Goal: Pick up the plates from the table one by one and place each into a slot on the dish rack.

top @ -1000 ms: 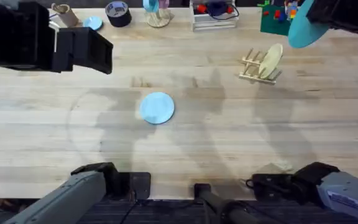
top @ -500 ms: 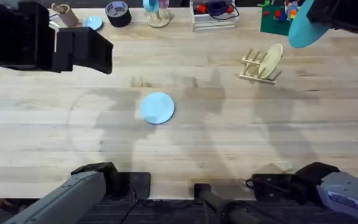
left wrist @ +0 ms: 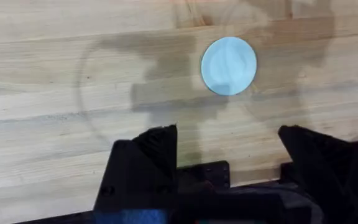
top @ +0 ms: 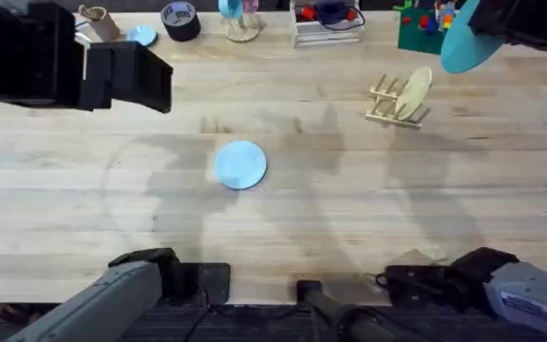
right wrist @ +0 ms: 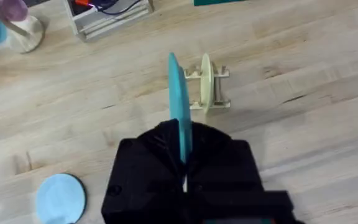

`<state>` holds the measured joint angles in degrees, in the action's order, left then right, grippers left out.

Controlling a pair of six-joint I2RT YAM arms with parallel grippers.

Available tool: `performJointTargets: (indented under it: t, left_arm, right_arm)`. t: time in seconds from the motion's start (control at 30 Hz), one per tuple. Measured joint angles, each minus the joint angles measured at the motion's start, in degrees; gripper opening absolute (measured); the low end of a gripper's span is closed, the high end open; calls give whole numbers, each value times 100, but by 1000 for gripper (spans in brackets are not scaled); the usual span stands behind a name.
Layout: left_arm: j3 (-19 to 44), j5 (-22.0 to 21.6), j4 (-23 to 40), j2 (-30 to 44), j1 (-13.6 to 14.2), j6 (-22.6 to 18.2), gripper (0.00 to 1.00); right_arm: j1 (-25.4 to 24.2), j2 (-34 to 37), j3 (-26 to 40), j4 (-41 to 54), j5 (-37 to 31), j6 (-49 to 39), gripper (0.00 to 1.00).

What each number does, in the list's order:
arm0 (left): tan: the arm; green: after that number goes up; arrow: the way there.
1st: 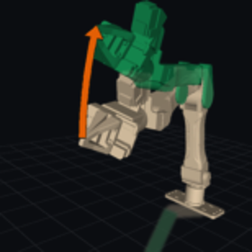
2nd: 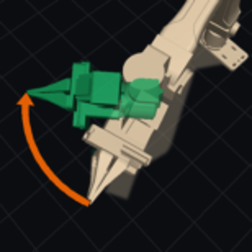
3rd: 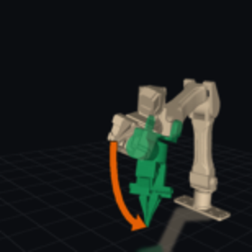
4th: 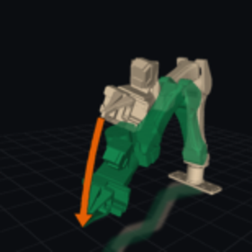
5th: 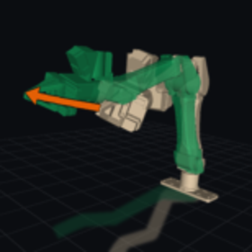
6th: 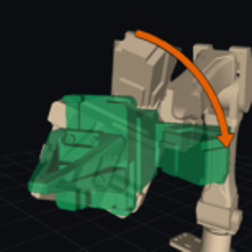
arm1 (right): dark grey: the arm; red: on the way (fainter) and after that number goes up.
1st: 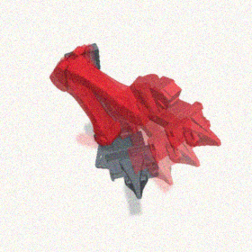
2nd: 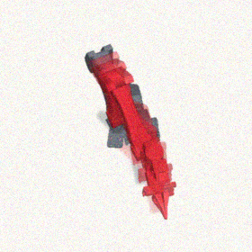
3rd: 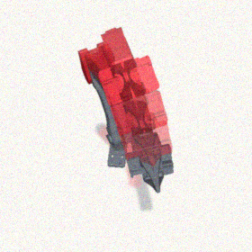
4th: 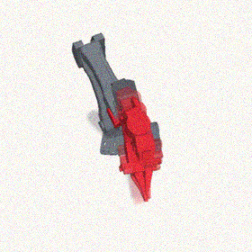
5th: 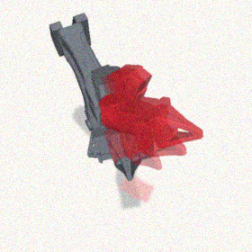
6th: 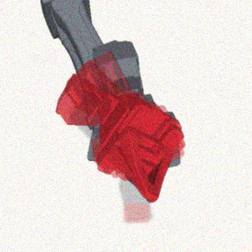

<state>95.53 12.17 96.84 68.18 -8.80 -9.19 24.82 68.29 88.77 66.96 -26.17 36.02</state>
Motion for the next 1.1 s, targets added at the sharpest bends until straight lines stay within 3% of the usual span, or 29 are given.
performJointTargets:
  t: [0.57, 1.1]
  left_arm:
    - [0, -1, 0, 0, 0, 0, 993]
    - [0, -1, 0, 0, 0, 0, 993]
  right_arm:
    - [-662, 484, 0, -8, 95, -399, 27]
    - [-686, 1228, 0, -94, 116, -755, 29]
